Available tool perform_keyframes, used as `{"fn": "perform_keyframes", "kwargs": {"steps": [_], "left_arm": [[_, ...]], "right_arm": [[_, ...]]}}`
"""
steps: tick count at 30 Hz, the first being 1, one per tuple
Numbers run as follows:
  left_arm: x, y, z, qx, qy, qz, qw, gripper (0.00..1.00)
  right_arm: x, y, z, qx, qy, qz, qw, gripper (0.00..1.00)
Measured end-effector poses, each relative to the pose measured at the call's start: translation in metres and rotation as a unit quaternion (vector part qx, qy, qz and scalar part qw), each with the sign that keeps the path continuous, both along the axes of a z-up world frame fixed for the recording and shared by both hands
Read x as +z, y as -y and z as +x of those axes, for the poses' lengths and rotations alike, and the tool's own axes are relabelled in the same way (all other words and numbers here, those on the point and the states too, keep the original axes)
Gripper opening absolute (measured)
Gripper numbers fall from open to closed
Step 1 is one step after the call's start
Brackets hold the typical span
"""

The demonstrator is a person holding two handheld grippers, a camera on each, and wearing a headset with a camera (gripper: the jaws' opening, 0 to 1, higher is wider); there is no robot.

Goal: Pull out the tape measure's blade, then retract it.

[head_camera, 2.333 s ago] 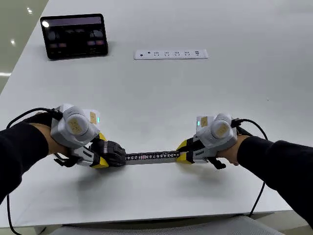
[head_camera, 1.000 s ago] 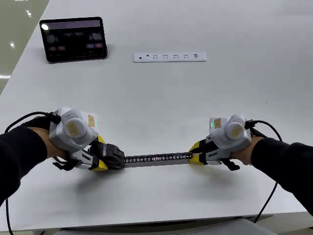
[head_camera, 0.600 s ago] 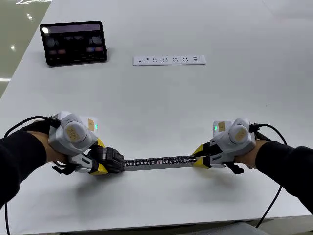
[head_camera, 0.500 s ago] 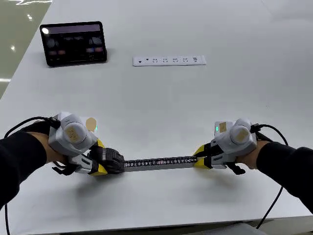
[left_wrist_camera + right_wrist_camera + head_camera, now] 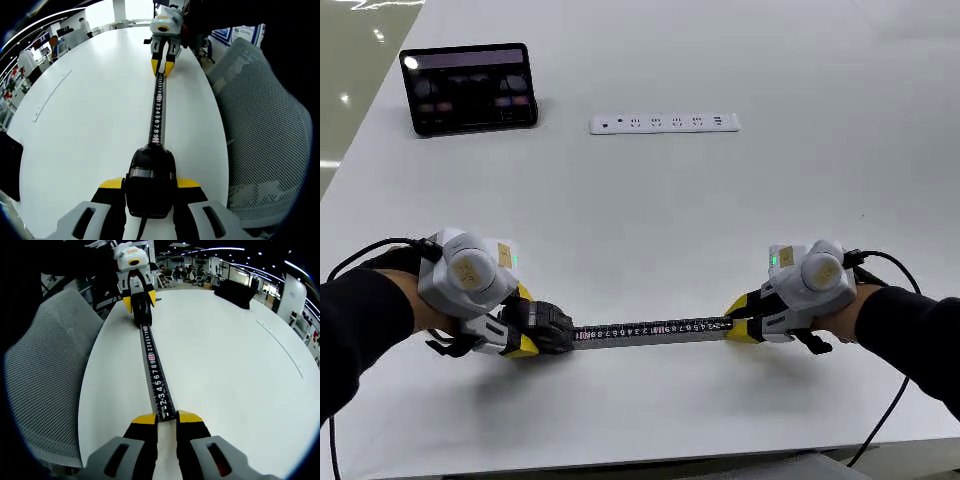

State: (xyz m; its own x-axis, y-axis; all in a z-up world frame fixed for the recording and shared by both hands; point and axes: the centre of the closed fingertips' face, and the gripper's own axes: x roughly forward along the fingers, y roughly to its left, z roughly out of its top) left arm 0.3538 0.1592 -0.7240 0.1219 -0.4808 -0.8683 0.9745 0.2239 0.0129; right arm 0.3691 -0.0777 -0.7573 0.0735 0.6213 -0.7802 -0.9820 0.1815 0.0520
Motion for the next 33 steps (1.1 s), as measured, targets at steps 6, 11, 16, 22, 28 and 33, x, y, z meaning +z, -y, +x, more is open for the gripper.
{"fn": "perform_keyframes", "kwargs": {"steps": [6,11,16,22,28,33], "left_arm": [[0.001,0.000,0.000,0.000,0.000,0.000,1.0000,0.32],[0.001,0.000,-0.001,0.001,0.002,-0.001,1.0000,0.32],[0.001,0.001,-0.001,0.002,0.002,-0.002,1.0000,0.32],[0.001,0.001,-0.001,0.003,0.002,-0.002,1.0000,0.32],[0.001,0.001,-0.001,0.003,0.003,-0.001,1.0000,0.32],[0.001,0.001,-0.001,0.003,0.004,-0.001,1.0000,0.32]], "right_arm": [[0.001,0.004,0.001,-0.002,0.001,-0.002,1.0000,0.08],[0.001,0.008,0.000,-0.005,-0.001,-0.004,1.0000,0.08],[0.001,0.012,0.000,-0.008,-0.002,-0.006,0.9999,0.08],[0.001,0.014,0.000,-0.009,-0.001,-0.007,0.9999,0.08],[0.002,0.013,-0.001,-0.014,-0.003,-0.005,0.9999,0.08],[0.002,0.012,-0.002,-0.010,-0.002,-0.009,0.9999,0.08]]}}
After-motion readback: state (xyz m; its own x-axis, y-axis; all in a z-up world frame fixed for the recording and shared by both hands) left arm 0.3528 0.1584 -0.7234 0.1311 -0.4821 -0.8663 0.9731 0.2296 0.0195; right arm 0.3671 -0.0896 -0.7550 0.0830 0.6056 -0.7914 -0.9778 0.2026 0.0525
